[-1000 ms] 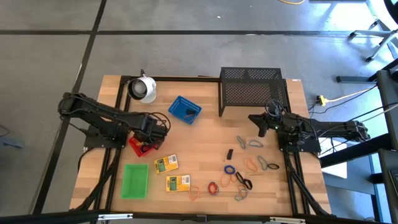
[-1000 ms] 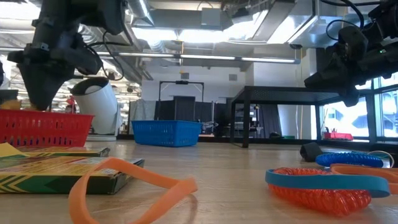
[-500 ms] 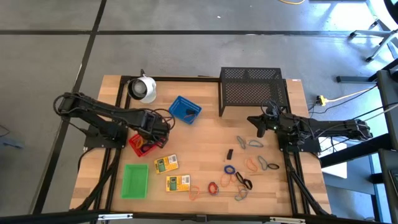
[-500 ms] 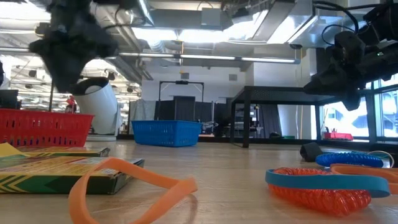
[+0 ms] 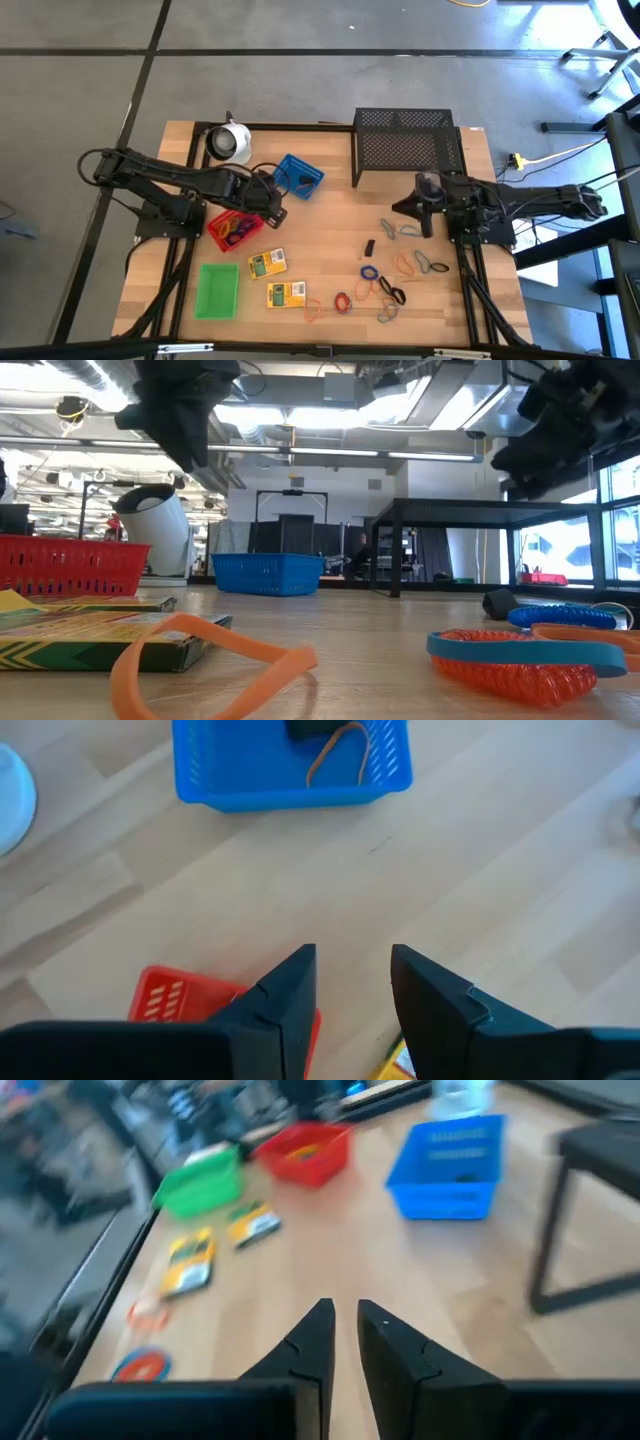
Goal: Pick & Place Office Desk Supplies
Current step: Put the black rubber band into the blue bin
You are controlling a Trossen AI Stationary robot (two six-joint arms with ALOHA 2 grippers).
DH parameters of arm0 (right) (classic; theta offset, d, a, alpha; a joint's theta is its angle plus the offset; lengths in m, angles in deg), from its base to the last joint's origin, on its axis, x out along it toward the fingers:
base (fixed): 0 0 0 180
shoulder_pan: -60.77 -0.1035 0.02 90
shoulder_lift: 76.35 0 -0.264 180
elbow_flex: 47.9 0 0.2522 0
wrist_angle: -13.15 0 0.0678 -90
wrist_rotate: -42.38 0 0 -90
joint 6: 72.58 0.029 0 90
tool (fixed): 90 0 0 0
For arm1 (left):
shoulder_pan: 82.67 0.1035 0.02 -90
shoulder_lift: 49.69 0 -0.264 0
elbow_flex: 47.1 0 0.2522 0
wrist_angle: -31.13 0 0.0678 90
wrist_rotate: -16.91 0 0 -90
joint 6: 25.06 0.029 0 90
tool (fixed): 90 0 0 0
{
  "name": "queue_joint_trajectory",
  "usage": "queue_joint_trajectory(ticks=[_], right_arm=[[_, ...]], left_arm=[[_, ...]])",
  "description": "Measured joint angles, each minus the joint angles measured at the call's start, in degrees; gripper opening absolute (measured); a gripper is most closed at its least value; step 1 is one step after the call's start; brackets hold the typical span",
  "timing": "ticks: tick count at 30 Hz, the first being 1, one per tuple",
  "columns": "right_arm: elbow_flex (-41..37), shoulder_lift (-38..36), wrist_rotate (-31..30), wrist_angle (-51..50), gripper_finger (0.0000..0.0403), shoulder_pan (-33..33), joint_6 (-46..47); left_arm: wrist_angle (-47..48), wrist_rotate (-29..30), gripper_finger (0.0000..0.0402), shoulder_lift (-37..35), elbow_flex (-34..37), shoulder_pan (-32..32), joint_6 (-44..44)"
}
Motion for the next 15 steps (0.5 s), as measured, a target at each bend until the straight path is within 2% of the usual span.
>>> queue_joint_trajectory(ticks=[3, 7, 11, 15], right_arm=[[1.62, 4.21, 4.16, -0.03, 0.0070, 0.00, -4.64], [3.89, 10.91, 8.39, 0.01, 0.0113, 0.00, -9.88], [5.37, 17.96, 14.52, 0.00, 0.0158, 0.00, -16.85], [6.41, 25.03, 19.24, -0.02, 0.0187, -1.10, -23.47]], left_arm=[[-1.64, 0.19, 0.0125, 0.00, 0.00, 0.00, -0.75], [-5.02, 0.17, 0.0125, 0.00, 0.00, 0.00, -2.89], [-11.12, -0.35, 0.0125, 0.00, 0.00, 0.00, -3.31], [-18.36, -0.37, 0.0124, 0.00, 0.00, 0.00, -3.30]])
